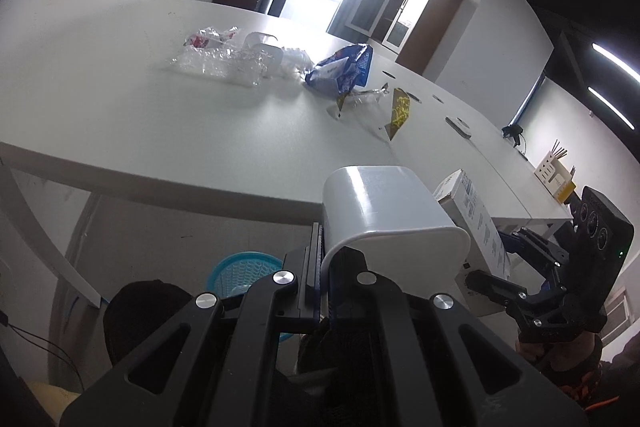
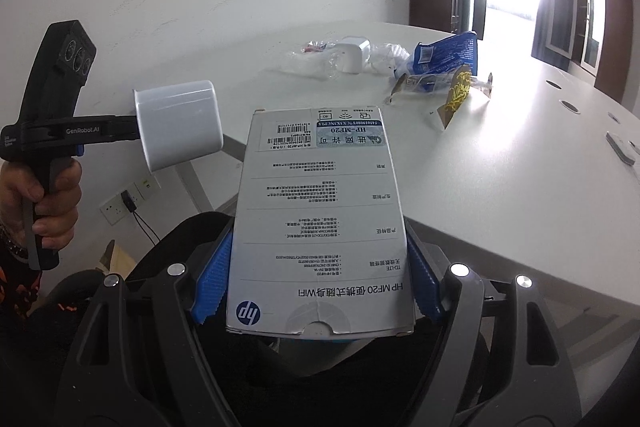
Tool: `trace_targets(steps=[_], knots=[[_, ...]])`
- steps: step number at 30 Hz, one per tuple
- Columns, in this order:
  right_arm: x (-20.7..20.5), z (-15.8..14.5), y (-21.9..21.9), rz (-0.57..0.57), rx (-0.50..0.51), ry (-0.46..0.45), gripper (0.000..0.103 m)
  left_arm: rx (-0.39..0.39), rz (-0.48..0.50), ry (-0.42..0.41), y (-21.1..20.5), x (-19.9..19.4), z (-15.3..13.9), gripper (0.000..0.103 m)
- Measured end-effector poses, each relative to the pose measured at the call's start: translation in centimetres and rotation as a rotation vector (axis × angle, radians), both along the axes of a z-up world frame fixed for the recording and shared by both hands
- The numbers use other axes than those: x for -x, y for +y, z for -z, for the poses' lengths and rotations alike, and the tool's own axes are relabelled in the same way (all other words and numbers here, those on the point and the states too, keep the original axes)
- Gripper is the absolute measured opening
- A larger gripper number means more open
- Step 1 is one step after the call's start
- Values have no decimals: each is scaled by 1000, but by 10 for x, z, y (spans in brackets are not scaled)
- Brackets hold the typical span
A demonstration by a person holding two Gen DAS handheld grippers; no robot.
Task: Collect trash
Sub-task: 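Carry the white cup and HP box down over the blue wastebasket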
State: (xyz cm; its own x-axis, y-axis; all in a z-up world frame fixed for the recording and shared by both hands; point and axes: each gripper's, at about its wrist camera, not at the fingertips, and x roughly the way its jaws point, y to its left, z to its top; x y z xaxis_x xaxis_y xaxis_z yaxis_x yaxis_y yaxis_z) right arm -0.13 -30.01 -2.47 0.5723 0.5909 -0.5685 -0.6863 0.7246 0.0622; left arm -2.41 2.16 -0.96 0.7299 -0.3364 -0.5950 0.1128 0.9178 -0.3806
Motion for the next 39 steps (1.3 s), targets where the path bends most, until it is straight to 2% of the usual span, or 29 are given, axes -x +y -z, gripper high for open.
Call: trace_targets(steps=[6, 12, 15, 24, 31, 35, 39], knots=[[34, 12, -8, -21, 4, 6, 72, -20, 30, 47, -9, 20, 21, 1], [47, 28, -16, -21, 6, 44, 72, -26, 48, 104, -13, 27, 47, 1], [47, 46, -14, -17, 32, 78, 72, -22, 45, 152, -13, 23, 68, 1], [15, 114, 2, -1, 78, 256, 72, -27, 11, 298, -11, -14, 136, 1], [-27, 161, 18, 32, 89, 422, 72, -78, -27, 374, -12, -56, 185, 1], [-53, 183, 28, 82, 130, 452, 72, -84, -36, 418, -8, -82, 212, 1], [-76, 214, 46, 98, 169, 531, 72, -101, -31, 460, -9, -99, 232, 1]])
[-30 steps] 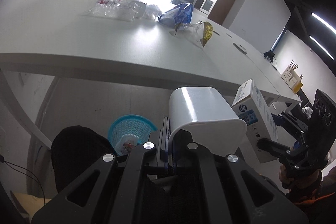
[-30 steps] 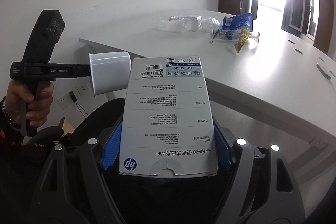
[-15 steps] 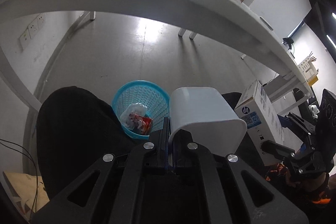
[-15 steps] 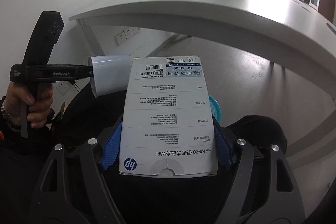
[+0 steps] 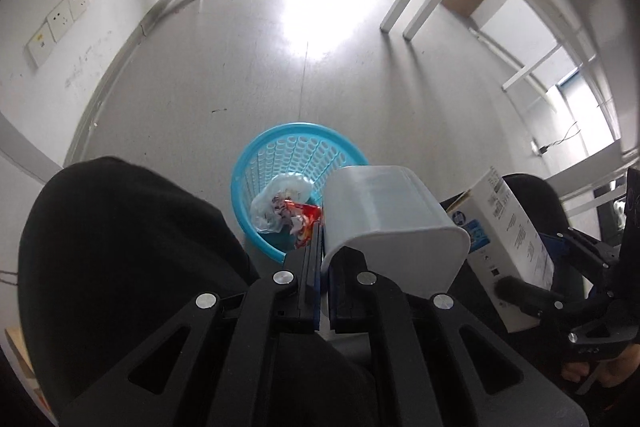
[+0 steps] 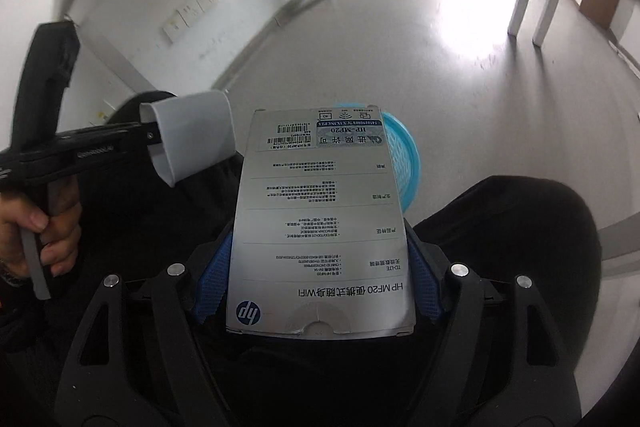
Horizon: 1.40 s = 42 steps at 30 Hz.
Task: Collect trash
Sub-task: 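Carry the white cup and HP box down over the blue wastebasket, then open both grippers to drop the cup and box into the wastebasket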
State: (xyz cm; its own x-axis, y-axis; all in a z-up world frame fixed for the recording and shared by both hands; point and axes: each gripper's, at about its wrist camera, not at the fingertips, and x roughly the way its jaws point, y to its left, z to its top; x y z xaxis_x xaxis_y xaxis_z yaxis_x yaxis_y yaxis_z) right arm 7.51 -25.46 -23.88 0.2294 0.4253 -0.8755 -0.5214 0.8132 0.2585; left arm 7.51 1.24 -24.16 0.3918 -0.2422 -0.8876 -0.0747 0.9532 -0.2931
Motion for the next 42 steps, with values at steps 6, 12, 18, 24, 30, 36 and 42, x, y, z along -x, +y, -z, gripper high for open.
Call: trace_targets(steps=[6, 12, 18, 24, 30, 36, 42], knots=[[-30, 26, 19, 24, 55, 14, 72, -36, -13, 40, 2, -29, 22, 1], [-60, 56, 33, 56, 86, 93, 72, 1, -79, 147, 13, -64, 54, 1], [-87, 84, 39, 71, 114, 145, 72, 24, -118, 204, 17, -87, 80, 1], [-113, 114, 51, 82, 140, 215, 72, 22, -139, 261, 14, -110, 101, 1], [-128, 143, 59, 89, 172, 270, 72, 41, -160, 330, 18, -124, 125, 1], [-148, 177, 63, 104, 190, 343, 72, 42, -170, 392, 19, -140, 148, 1], [-164, 208, 57, 145, 187, 416, 72, 74, -183, 431, 22, -152, 168, 1]])
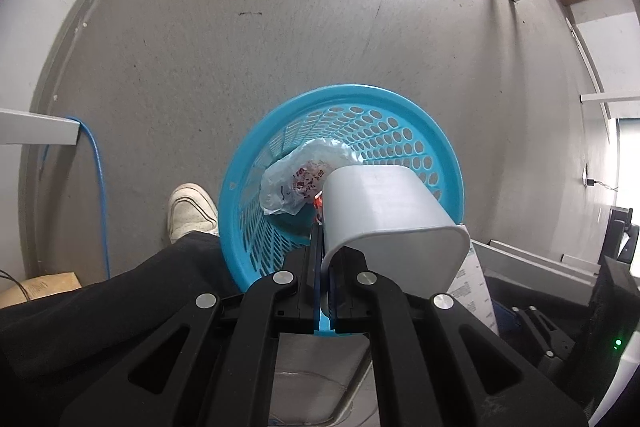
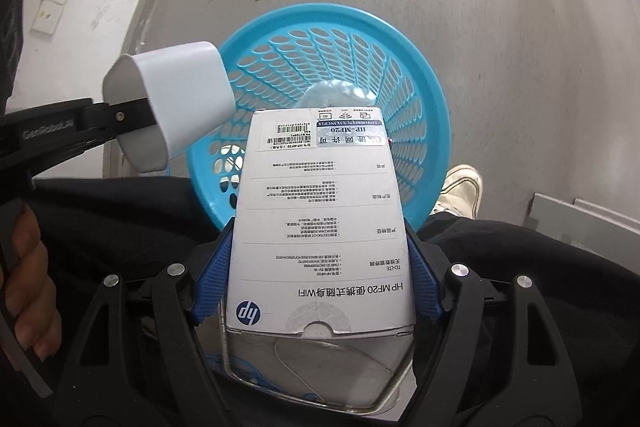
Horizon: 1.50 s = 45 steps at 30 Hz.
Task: Collect trash
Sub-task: 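Open both grippers to drop the cup and box into the wastebasket, then raise both grippers back toward the table with the remaining trash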
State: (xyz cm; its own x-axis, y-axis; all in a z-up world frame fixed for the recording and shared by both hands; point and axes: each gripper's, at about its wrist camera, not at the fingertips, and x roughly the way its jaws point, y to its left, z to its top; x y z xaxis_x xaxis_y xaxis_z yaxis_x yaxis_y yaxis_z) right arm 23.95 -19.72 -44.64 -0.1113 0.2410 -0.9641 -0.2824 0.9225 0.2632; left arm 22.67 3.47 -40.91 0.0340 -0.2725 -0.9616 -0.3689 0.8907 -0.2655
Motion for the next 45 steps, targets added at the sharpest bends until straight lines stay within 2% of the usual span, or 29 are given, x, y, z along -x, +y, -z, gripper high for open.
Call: trace_targets(steps=[3, 4, 5, 6, 7, 8, 9, 14, 24, 30, 35, 38, 40, 45], knots=[[-4, 12, 0, 21, -5, 26, 72, 32, -6, 15, 0, -4, 6, 2], [-6, 15, 0, 26, -2, 29, 72, 56, -12, 24, 0, -5, 8, 9], [-7, 17, -1, 32, -1, 28, 73, 75, -19, 25, 0, -7, 9, 17], [-8, 20, -1, 39, -6, 28, 73, 72, -36, 4, 3, -9, 8, 40], [-10, 23, -2, 45, -12, 33, 76, 51, -50, -25, 5, -9, 3, 54], [-11, 25, -1, 48, -20, 39, 88, 36, -57, -48, 6, -10, -1, 54], [-11, 25, -2, 49, -24, 40, 91, 39, -60, -51, 6, -10, -2, 54], [-10, 24, -2, 27, -4, 27, 91, 12, -28, 3, 0, -8, 6, 52], [-1, 8, -2, -3, 61, -33, 91, -49, -15, -13, 2, 4, -8, 52], [4, -12, -7, -6, 80, -93, 91, -58, -6, -75, 2, 15, -30, 57], [9, -38, -13, -1, 65, -157, 94, -109, 25, -129, -2, 28, -53, 60], [12, -54, -18, 9, 41, -189, 95, -126, 25, -170, -3, 40, -66, 67], [15, -65, -22, 17, 15, -205, 95, -145, 22, -194, -5, 45, -74, 77], [27, -85, -28, 25, -2, -252, 95, -201, 22, -259, -9, 56, -90, 95]])
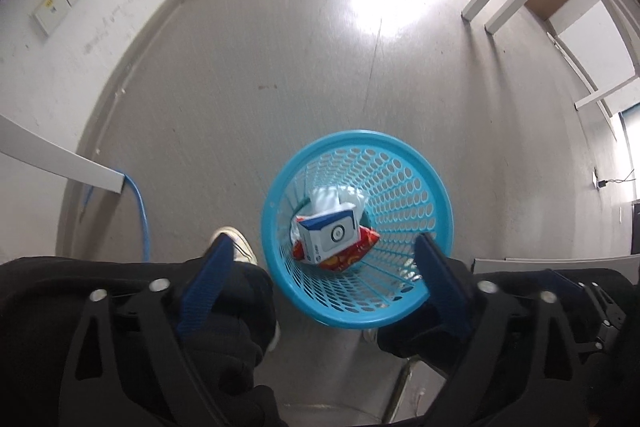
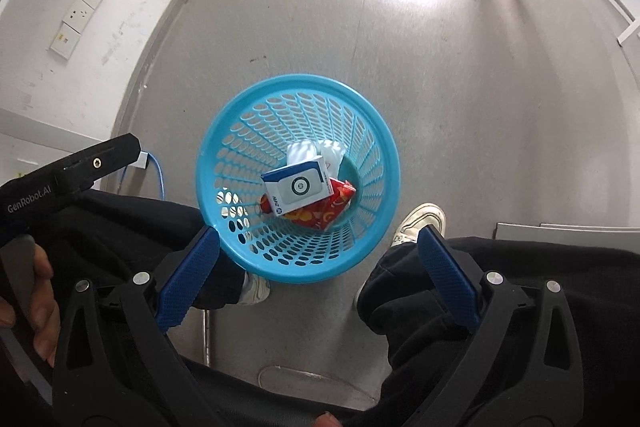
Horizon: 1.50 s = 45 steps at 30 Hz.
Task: Collect trash
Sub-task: 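Raise both grippers back toward the table with the remaining trash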
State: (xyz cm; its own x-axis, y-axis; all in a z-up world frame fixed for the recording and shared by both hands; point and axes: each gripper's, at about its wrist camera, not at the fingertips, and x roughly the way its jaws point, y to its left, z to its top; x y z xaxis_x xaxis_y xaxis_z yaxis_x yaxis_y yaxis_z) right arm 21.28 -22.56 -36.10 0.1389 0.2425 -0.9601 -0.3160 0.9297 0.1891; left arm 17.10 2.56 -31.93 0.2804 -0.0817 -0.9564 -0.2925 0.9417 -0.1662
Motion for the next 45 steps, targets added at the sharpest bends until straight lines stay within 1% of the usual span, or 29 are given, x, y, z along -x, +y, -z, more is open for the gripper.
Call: trace_targets(steps=[1, 4, 7, 11, 16, 18, 22, 24, 26, 28, 31, 33, 36, 40, 42, 45], knots=[[2, -4, -1, 1, -1, -10, 95, -2, -4, -7, 1, 2, -2, 97], [9, -15, -5, 6, -13, -39, 95, -14, -9, -19, 2, 8, -5, 97], [16, -28, -16, 43, -15, -76, 95, 2, 1, -57, 4, 13, -13, 97], [28, -44, -27, 45, -60, -81, 95, 24, 2, -149, 6, 25, -30, 97], [59, -79, -42, 18, -120, -154, 95, 28, 16, -249, 0, 54, -58, 97], [71, -91, -47, 7, -129, -181, 95, 10, 13, -258, -5, 64, -67, 97], [94, -116, -54, -9, -143, -235, 95, 19, 12, -281, -9, 93, -86, 97], [108, -129, -57, -38, -159, -258, 95, 4, 28, -290, -14, 109, -101, 97], [120, -142, -64, -65, -202, -253, 95, -16, 63, -312, -21, 125, -117, 97], [134, -158, -75, -67, -243, -274, 95, -9, 93, -333, -24, 142, -133, 97], [156, -182, -89, -79, -255, -327, 95, -2, 133, -365, -24, 164, -158, 97], [169, -198, -97, -82, -258, -372, 95, -30, 160, -415, -23, 177, -179, 97], [184, -225, -109, -74, -279, -450, 95, -102, 154, -483, -19, 193, -209, 97], [192, -262, -121, -80, -359, -486, 95, -97, 153, -568, -9, 206, -246, 97], [197, -282, -123, -91, -383, -526, 95, -103, 137, -610, -4, 207, -264, 97], [199, -312, -126, -92, -386, -607, 95, -111, 115, -677, 0, 206, -291, 97]])
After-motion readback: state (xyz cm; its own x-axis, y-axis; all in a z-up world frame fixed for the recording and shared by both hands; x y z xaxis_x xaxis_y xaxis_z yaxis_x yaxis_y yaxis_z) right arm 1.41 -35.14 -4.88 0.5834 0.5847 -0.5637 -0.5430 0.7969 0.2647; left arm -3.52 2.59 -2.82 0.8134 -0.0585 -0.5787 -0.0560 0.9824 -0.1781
